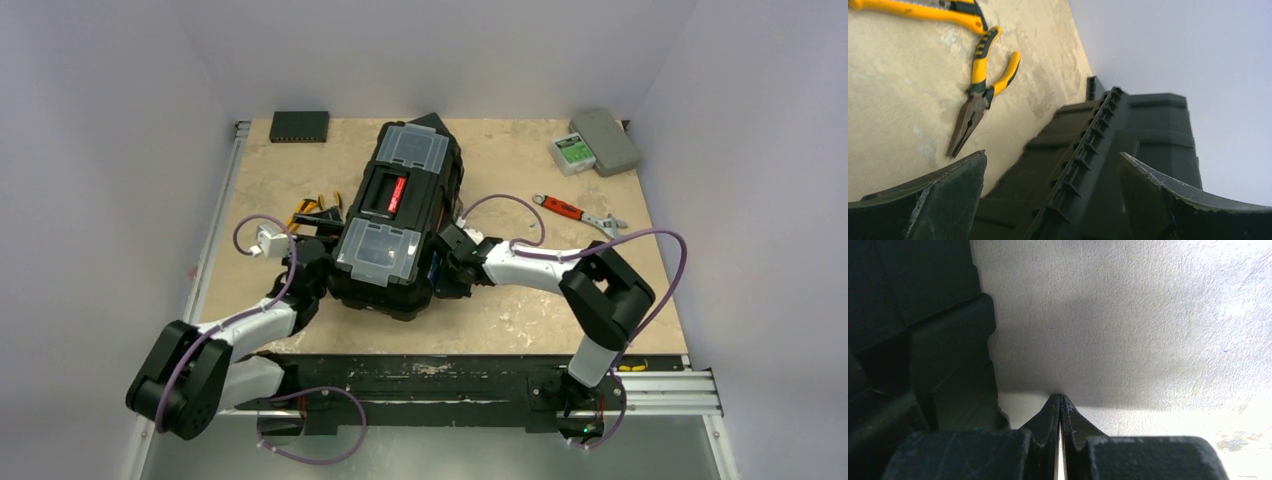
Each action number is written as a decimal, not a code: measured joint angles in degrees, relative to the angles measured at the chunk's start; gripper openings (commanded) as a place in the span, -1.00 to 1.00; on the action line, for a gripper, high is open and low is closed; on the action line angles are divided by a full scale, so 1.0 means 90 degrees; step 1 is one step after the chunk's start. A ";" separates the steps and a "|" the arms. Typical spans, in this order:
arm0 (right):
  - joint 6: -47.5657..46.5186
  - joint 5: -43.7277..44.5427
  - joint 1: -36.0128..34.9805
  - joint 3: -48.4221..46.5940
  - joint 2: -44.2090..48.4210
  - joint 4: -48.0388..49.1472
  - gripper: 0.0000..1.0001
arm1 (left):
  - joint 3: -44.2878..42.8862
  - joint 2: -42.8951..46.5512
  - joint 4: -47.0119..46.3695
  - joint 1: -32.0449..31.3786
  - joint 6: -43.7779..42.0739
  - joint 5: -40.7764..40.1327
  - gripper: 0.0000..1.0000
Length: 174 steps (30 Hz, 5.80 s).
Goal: Pack the tool kit
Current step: Close the toolbox at the center of the board.
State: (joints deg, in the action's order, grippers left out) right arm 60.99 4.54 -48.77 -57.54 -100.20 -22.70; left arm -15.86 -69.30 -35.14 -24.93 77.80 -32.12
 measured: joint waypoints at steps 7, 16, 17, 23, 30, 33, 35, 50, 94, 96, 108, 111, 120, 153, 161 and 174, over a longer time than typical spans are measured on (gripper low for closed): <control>-0.0602 0.0104 0.0010 0.1008 0.0709 0.1413 -1.00 | -0.0238 0.1790 0.2543 0.0279 -0.0423 0.1275 1.00; -0.0656 0.0243 -0.0017 0.2208 0.1702 0.3126 -0.98 | -0.1460 0.3011 0.5629 0.0648 -0.2152 0.2438 1.00; -0.0653 0.0253 -0.0022 0.2263 0.1814 0.3130 -0.96 | -0.1559 0.3050 0.5807 0.0648 -0.2280 0.2463 1.00; -0.0848 0.0617 -0.0046 0.2363 0.2790 0.2497 -0.87 | -0.1989 0.3257 0.6858 0.0644 -0.2987 0.2531 1.00; -0.1248 0.1054 0.0066 0.2200 0.4061 0.2045 -0.56 | -0.2344 0.3033 0.7388 0.0544 -0.3626 0.2902 1.00; -0.1477 0.1248 0.0131 0.1974 0.4262 0.1766 -0.24 | -0.2467 0.2863 0.7543 0.0495 -0.3803 0.3116 1.00; -0.1596 0.1377 0.0136 0.1851 0.4274 0.1605 0.07 | -0.2528 0.2803 0.7621 0.0471 -0.3893 0.3223 1.00; -0.1855 0.1549 0.0585 0.1702 0.4150 0.1039 0.40 | -0.2679 0.2788 0.7871 0.0461 -0.4175 0.3519 1.00; -0.2232 0.0092 0.1071 0.1581 0.4335 0.1248 0.45 | -0.4595 0.2499 0.8677 -0.0748 -0.4869 0.2684 0.97; -0.2310 -0.0036 0.1333 0.1503 0.4204 0.1163 0.45 | -0.4762 0.2314 0.8655 -0.1010 -0.4884 0.2676 0.95; -0.2137 -0.2171 0.3623 0.1294 0.2618 0.2399 0.42 | -0.5591 0.0874 0.8514 -0.1817 -0.5231 0.2329 0.90; -0.1955 -0.2701 0.3917 0.1120 0.1785 0.2827 0.43 | -0.5943 0.0476 0.8505 -0.1953 -0.5389 0.2198 0.90; -0.1928 -0.3859 0.4211 -0.0804 -0.0930 0.3101 -1.00 | -0.6902 -0.0104 0.8561 -0.1996 -0.5926 0.1897 0.96; -0.3747 -0.6637 0.3925 -0.3553 -0.3730 0.1438 -1.00 | -0.7849 -0.1202 0.8973 -0.2208 -0.6278 0.2093 0.88; -0.3810 -0.6615 0.3954 -0.2990 -0.3065 0.1603 -1.00 | -0.8160 -0.1460 0.9129 -0.2548 -0.6458 0.1994 0.84; -0.3774 -0.6615 0.4048 -0.2402 -0.2603 0.2004 -1.00 | -0.8534 -0.2305 0.9090 -0.2919 -0.6856 0.2006 0.66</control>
State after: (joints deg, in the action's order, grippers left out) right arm 27.03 -55.00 -12.34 -79.15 -123.63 -4.67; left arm -92.66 -90.04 46.68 -51.20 16.10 -14.06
